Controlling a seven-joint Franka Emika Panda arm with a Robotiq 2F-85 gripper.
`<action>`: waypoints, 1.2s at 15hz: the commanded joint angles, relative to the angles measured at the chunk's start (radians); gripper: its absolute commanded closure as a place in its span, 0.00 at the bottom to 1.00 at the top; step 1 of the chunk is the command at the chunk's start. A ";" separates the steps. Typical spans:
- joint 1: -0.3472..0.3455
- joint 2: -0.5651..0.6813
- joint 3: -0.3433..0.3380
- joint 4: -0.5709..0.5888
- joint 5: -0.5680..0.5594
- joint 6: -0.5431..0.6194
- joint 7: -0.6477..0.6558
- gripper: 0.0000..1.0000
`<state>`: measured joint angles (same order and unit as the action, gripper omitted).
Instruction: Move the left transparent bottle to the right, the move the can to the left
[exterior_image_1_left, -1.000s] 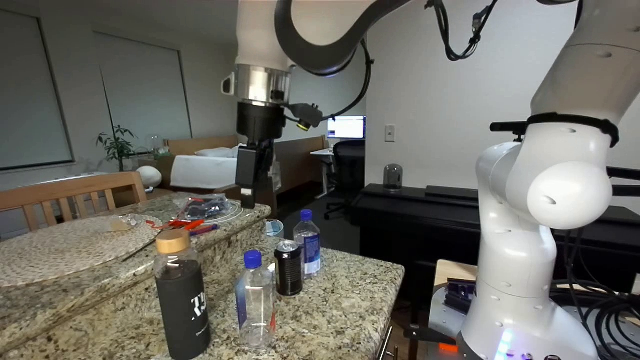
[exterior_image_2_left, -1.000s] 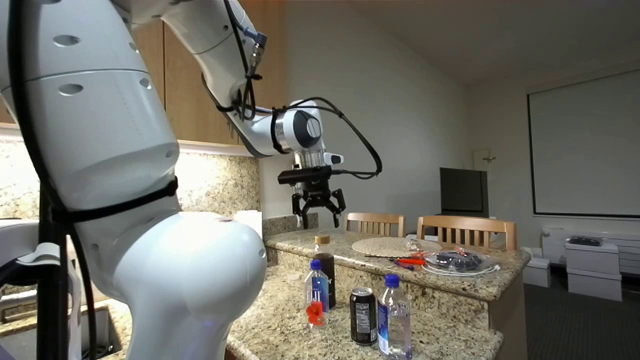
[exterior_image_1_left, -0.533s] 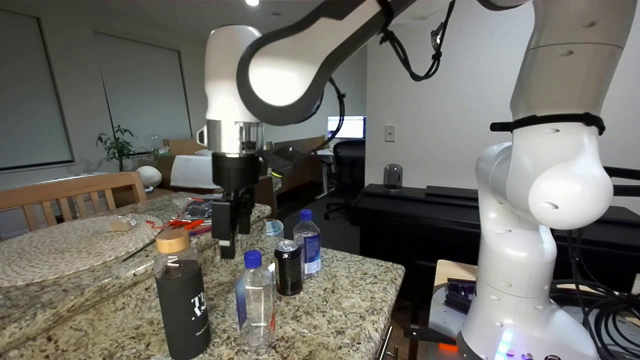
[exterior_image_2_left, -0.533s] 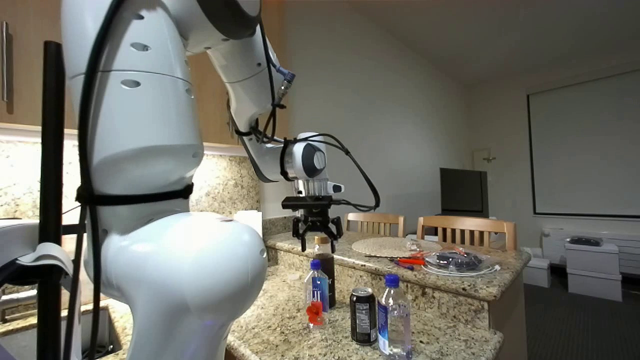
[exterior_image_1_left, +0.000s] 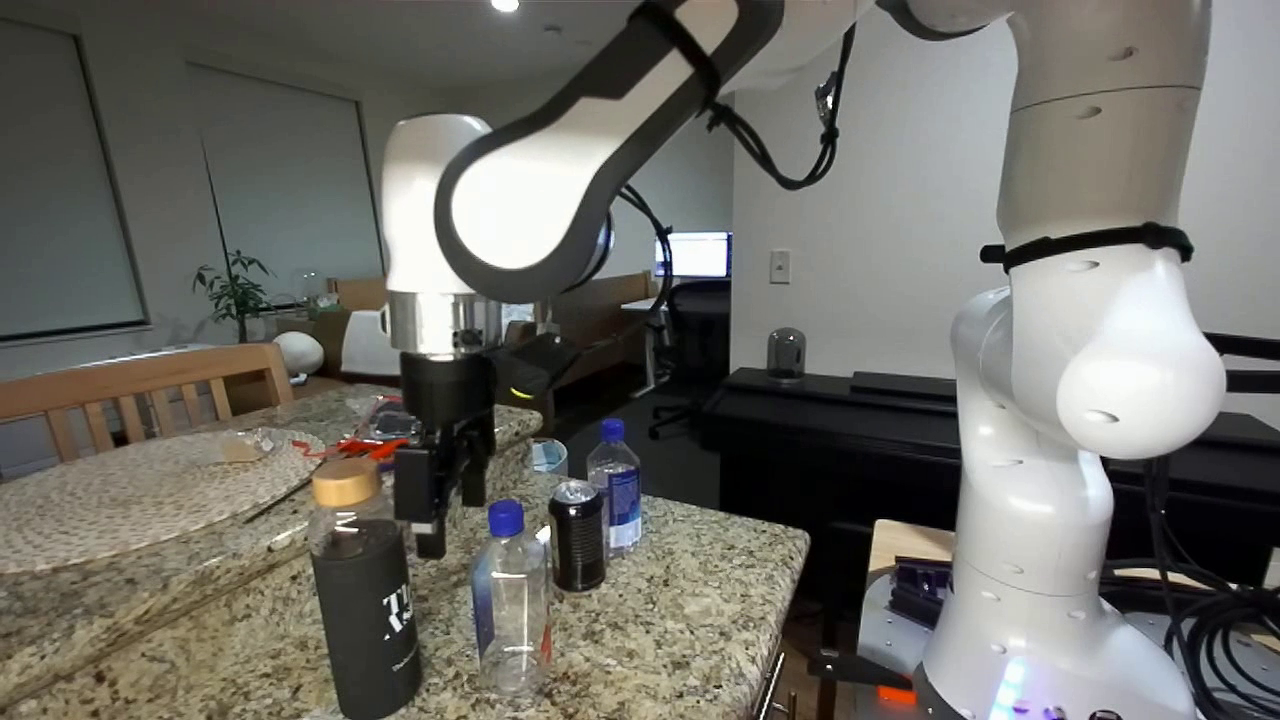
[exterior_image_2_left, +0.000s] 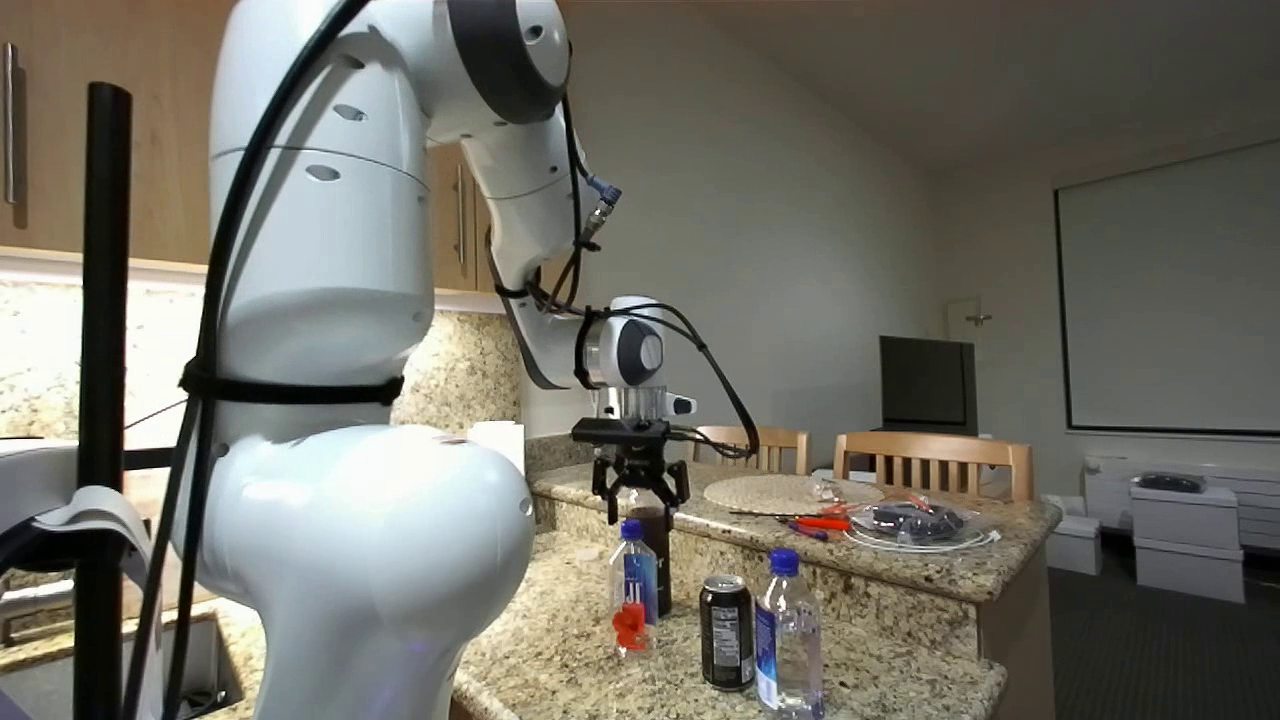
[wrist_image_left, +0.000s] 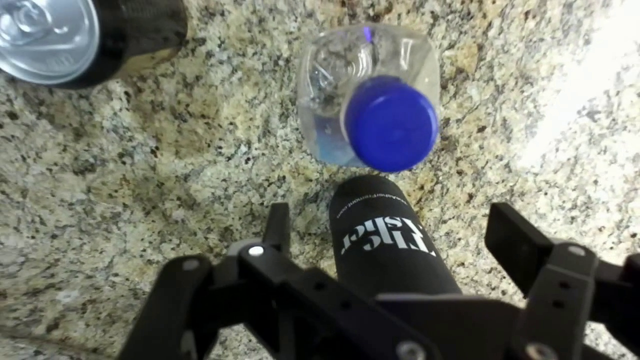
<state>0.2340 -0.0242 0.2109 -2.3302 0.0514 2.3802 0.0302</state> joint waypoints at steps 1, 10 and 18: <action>-0.013 -0.168 -0.005 -0.067 0.002 -0.081 0.051 0.00; -0.002 -0.440 -0.034 -0.119 0.052 -0.441 0.010 0.00; -0.013 -0.425 -0.019 -0.106 0.030 -0.428 0.031 0.00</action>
<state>0.2283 -0.4579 0.1839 -2.4376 0.0824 1.9462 0.0629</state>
